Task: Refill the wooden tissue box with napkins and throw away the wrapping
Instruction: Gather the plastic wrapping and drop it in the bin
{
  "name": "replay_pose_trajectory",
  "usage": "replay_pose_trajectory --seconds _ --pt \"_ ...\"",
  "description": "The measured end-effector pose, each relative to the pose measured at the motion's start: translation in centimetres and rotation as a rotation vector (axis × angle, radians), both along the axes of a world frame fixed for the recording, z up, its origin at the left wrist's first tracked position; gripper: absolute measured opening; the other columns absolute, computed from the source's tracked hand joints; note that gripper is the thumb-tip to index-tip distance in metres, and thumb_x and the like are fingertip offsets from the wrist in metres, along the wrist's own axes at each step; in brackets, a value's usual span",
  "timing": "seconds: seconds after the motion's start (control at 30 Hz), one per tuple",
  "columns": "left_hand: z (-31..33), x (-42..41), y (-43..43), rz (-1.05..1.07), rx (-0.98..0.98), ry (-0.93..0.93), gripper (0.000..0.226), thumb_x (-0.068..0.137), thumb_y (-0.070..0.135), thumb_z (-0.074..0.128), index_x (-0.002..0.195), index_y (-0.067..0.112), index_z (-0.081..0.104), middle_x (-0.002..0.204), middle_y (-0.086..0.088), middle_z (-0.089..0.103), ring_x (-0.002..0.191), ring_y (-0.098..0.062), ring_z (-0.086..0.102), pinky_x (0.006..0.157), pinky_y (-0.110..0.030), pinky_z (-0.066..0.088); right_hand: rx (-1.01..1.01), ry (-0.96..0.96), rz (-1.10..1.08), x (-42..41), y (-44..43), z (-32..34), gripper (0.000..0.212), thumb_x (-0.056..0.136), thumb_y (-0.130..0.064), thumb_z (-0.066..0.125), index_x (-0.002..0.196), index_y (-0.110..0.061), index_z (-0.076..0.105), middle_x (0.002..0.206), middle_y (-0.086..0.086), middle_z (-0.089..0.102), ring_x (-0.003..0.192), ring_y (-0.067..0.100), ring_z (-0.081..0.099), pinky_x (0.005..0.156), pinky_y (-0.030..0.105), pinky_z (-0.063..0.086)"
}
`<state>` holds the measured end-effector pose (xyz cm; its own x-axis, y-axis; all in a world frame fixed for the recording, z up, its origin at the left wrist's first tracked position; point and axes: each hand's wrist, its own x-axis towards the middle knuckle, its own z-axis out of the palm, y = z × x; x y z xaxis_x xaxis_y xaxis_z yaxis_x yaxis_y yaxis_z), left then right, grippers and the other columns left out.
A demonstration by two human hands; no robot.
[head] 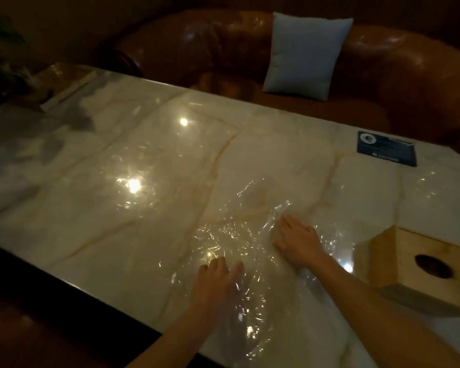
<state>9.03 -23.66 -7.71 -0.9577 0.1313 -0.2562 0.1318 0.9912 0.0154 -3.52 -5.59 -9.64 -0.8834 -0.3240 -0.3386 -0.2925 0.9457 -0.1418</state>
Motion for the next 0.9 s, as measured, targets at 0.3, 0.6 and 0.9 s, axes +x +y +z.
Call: replay_pose_trajectory --seconds 0.3,0.6,0.9 --pt "-1.3 1.1 5.7 0.062 0.078 -0.249 0.072 0.090 0.054 0.037 0.143 0.010 0.016 0.131 -0.014 0.048 0.117 -0.033 0.048 0.099 -0.048 0.032 0.022 -0.040 0.139 -2.7 1.0 0.2 0.066 0.090 -0.040 0.045 0.146 -0.020 0.016 0.157 0.002 0.014 0.143 0.016 0.014 0.113 0.039 0.017" --pt "0.1 -6.9 -0.2 0.399 0.301 0.113 0.033 0.090 0.034 0.048 0.119 0.018 0.050 0.120 -0.007 0.054 0.110 -0.026 0.050 0.088 -0.039 0.043 -0.221 -0.046 -0.752 0.9 4.3 0.6 0.059 0.077 -0.040 0.058 0.121 -0.004 0.045 0.122 0.019 0.049 0.112 0.036 0.049 0.088 0.040 0.042" --pt "-1.6 -10.4 -2.6 0.827 0.638 -0.137 0.037 0.079 0.022 0.069 0.105 0.006 0.048 0.095 -0.014 0.061 0.089 -0.030 0.060 0.074 -0.037 0.047 -0.297 -0.209 -0.963 4.3 3.6 -0.2 0.074 0.065 -0.039 0.075 0.117 -0.004 0.035 0.113 0.014 0.059 0.103 0.033 0.059 0.090 0.041 0.045"
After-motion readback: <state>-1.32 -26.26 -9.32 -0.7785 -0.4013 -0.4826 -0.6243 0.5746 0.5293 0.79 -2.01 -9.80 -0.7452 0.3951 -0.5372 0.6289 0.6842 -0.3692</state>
